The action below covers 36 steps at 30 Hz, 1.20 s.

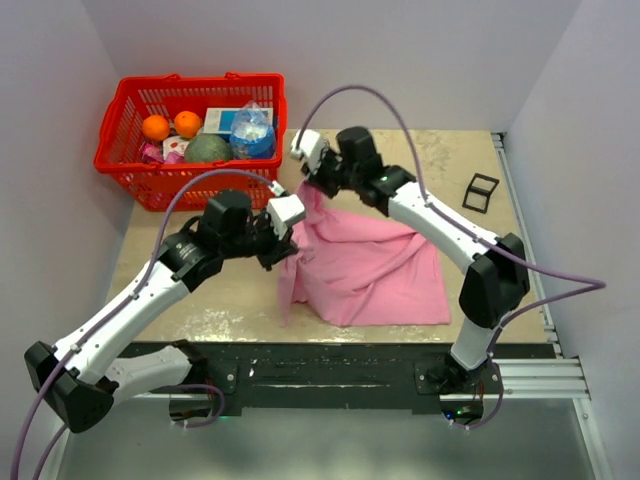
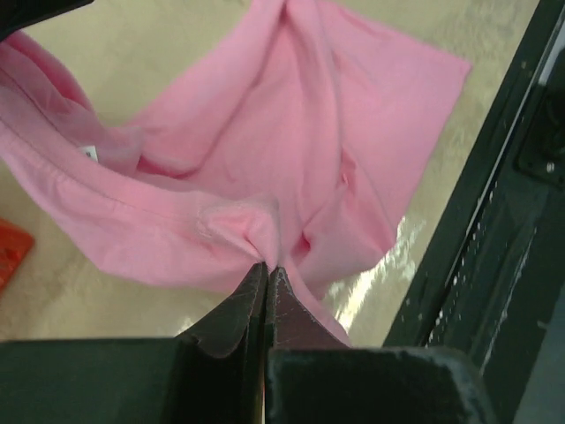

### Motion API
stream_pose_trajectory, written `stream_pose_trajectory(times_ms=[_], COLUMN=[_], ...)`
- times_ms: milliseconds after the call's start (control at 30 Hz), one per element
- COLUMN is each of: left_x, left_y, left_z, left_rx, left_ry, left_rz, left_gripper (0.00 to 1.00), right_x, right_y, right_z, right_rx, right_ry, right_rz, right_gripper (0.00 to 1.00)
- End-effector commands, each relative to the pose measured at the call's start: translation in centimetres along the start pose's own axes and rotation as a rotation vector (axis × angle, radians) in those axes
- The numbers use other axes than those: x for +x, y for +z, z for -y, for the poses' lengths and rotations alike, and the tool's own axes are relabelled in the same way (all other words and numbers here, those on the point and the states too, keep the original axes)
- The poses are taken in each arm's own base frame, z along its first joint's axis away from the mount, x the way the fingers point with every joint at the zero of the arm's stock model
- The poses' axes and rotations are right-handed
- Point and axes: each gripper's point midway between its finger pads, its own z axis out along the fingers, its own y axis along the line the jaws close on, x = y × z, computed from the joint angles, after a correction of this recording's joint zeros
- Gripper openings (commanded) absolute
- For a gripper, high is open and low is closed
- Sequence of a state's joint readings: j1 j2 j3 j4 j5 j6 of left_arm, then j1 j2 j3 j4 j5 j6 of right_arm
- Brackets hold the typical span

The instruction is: Remove the brooch from the garment

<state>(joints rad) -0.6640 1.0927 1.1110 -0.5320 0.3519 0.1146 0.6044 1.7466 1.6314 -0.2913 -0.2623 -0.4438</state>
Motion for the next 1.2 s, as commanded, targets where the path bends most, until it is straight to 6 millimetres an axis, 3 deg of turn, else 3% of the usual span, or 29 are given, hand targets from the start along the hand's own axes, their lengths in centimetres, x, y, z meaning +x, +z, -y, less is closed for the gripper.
stream_pose_trajectory(times_ms=[0, 33, 67, 100, 133, 233, 267, 333, 367, 433, 500, 567, 633, 700, 767, 800, 833, 867, 967, 1167], left_x=[3.1, 4.0, 5.4, 5.8, 5.8, 3.6, 2.3, 1.2, 1.0, 1.7, 3.9, 6.3, 9.1, 10.8, 10.3, 10.4, 9.9, 9.5, 9.5, 11.9], left_y=[-2.3, -2.3, -2.1, -2.2, -2.1, -1.9, -2.0, -1.2, -1.1, -0.1, 1.4, 2.1, 2.7, 3.1, 3.4, 3.8, 4.3, 4.7, 6.4, 9.0], left_z=[1.6, 1.7, 1.6, 1.5, 1.3, -0.2, -1.3, -3.7, -5.1, -7.1, -8.5, -9.9, -11.5, -13.1, -13.8, -14.0, -14.2, -14.3, -15.0, -15.1], left_rx=[0.044, 0.049, 0.043, 0.034, 0.026, -0.031, -0.083, -0.175, -0.228, -0.270, -0.282, -0.304, -0.304, -0.323, -0.330, -0.332, -0.334, -0.327, -0.326, -0.257], left_ry=[0.025, 0.022, 0.014, 0.018, 0.026, 0.081, 0.105, 0.133, 0.141, 0.160, 0.193, 0.193, 0.168, 0.149, 0.131, 0.112, 0.113, 0.109, 0.075, 0.013], left_rz=[-0.024, -0.044, -0.074, -0.080, -0.078, -0.032, -0.009, -0.004, -0.007, -0.043, -0.126, -0.210, -0.308, -0.373, -0.363, -0.359, -0.333, -0.317, -0.314, -0.404], left_gripper=[0.17, 0.26, 0.55, 0.66, 0.72, 0.81, 0.84, 0.84, 0.85, 0.83, 0.82, 0.82, 0.82, 0.82, 0.83, 0.83, 0.84, 0.84, 0.85, 0.83], right_x=[-3.1, -2.7, -2.8, -2.6, -3.2, -3.4, -2.7, -1.3, 0.6, 3.9, 6.8, 11.2, 14.1, 17.7, 20.6, 22.4, 22.6, 23.8, 26.0, 29.7], right_y=[0.3, 0.5, 0.4, 0.1, -0.9, -3.3, -4.4, -5.9, -6.9, -8.0, -9.9, -11.4, -12.2, -13.6, -15.0, -14.7, -14.7, -15.7, -15.2, -15.6], right_z=[-5.7, -6.9, -8.2, -8.4, -8.0, -4.9, -2.1, 0.6, 3.5, 5.6, 8.7, 10.6, 11.6, 13.8, 15.7, 15.7, 16.0, 16.9, 16.0, 15.4], right_rx=[-0.126, -0.155, -0.178, -0.180, -0.151, -0.069, -0.020, 0.006, 0.059, 0.088, 0.158, 0.205, 0.229, 0.283, 0.321, 0.299, 0.290, 0.307, 0.222, 0.141], right_ry=[-0.063, -0.064, -0.069, -0.064, -0.037, -0.030, 0.000, 0.057, 0.078, 0.047, 0.045, 0.029, 0.031, 0.095, 0.154, 0.183, 0.178, 0.192, 0.117, -0.003], right_rz=[0.082, 0.071, 0.067, 0.054, 0.062, 0.038, 0.028, 0.009, -0.026, -0.111, -0.150, -0.234, -0.285, -0.337, -0.390, -0.425, -0.427, -0.442, -0.487, -0.601], right_gripper=[0.12, 0.22, 0.38, 0.59, 0.69, 0.70, 0.70, 0.69, 0.69, 0.68, 0.68, 0.68, 0.70, 0.71, 0.72, 0.72, 0.72, 0.73, 0.74, 0.76])
